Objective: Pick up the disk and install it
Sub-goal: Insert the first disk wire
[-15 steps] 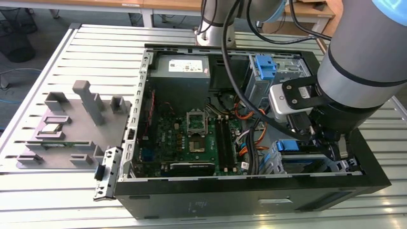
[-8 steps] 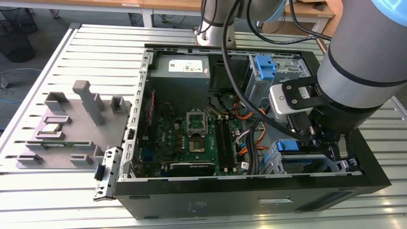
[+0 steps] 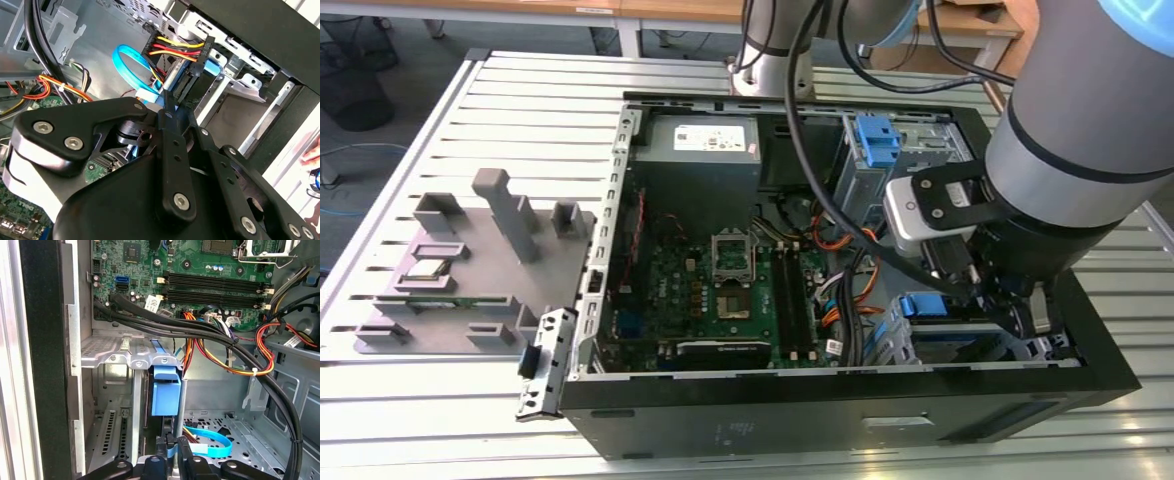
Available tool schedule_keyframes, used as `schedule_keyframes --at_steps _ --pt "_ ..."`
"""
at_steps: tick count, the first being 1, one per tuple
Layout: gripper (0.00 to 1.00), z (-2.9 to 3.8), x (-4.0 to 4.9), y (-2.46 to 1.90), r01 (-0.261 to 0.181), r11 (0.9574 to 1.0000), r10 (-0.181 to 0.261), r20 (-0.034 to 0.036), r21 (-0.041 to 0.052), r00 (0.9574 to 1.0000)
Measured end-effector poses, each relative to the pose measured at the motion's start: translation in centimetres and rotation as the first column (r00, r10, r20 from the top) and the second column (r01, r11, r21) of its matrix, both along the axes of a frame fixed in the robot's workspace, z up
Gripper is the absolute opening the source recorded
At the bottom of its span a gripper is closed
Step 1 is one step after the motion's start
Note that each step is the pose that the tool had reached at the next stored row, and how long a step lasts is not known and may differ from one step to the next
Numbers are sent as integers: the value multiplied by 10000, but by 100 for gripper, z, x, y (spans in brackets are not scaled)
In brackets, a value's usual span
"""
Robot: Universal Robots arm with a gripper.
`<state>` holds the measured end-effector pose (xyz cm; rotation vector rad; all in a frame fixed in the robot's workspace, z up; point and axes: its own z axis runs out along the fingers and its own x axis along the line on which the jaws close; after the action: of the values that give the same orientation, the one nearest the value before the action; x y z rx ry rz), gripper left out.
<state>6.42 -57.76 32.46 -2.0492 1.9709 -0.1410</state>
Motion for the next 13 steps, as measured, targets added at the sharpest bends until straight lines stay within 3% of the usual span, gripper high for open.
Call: schedule_keyframes --at_steps 4,13 --pt "24 37 0 0 0 10000 0 0 7 10000" --pt "24 229 0 0 0 10000 0 0 14 10000"
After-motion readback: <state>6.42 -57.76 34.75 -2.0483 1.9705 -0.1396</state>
